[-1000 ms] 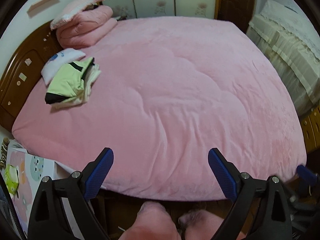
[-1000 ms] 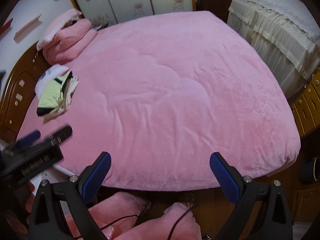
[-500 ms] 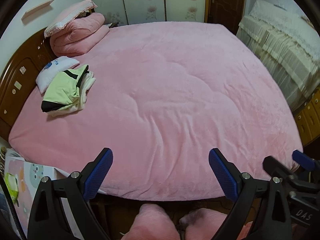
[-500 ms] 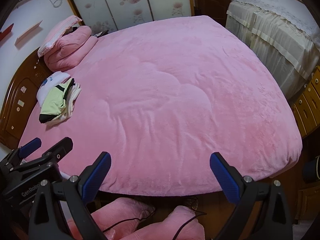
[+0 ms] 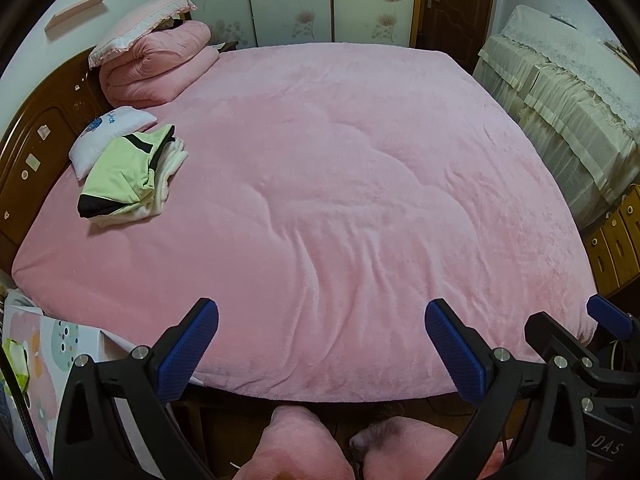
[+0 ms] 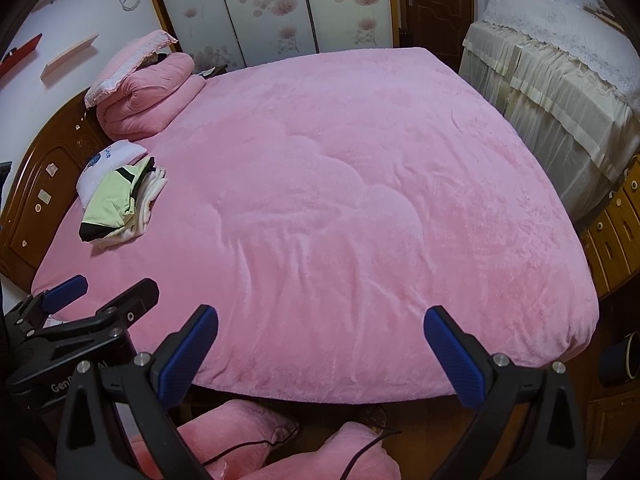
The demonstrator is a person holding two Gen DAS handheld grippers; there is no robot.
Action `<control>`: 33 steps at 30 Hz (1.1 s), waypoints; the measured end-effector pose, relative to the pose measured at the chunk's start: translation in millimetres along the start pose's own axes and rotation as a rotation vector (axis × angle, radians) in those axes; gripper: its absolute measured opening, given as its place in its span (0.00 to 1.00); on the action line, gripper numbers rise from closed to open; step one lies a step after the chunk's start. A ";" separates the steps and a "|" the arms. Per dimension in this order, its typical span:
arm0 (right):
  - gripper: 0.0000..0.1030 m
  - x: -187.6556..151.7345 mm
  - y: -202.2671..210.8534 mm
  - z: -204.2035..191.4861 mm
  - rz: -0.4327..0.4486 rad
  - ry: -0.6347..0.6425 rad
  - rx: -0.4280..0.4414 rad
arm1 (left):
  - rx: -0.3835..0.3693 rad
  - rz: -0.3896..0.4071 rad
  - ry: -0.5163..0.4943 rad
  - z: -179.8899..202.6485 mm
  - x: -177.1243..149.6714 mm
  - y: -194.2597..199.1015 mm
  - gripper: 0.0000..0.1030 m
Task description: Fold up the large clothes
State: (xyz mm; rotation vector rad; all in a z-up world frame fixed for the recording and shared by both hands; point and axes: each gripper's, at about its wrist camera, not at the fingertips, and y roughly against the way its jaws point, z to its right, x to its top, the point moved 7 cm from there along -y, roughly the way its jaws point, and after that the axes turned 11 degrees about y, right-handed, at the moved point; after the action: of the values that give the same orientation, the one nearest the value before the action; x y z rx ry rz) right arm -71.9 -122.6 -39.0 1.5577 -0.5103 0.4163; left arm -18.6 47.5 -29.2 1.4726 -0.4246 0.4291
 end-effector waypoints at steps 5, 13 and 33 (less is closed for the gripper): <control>1.00 1.0 0.7 -0.6 0.003 0.006 -0.005 | 0.000 -0.006 0.005 2.4 -2.0 -0.7 0.99; 1.00 2.2 2.2 0.5 0.009 0.007 -0.008 | 0.003 0.003 0.010 4.6 -3.0 0.5 0.99; 1.00 1.6 -4.4 7.7 -0.011 -0.002 -0.004 | 0.024 -0.018 -0.008 10.6 -3.9 -1.5 0.99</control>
State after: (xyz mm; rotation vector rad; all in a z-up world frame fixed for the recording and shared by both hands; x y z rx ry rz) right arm -68.5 -130.3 -42.2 1.5568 -0.5035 0.4050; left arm -21.3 36.8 -31.9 1.5002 -0.4132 0.4155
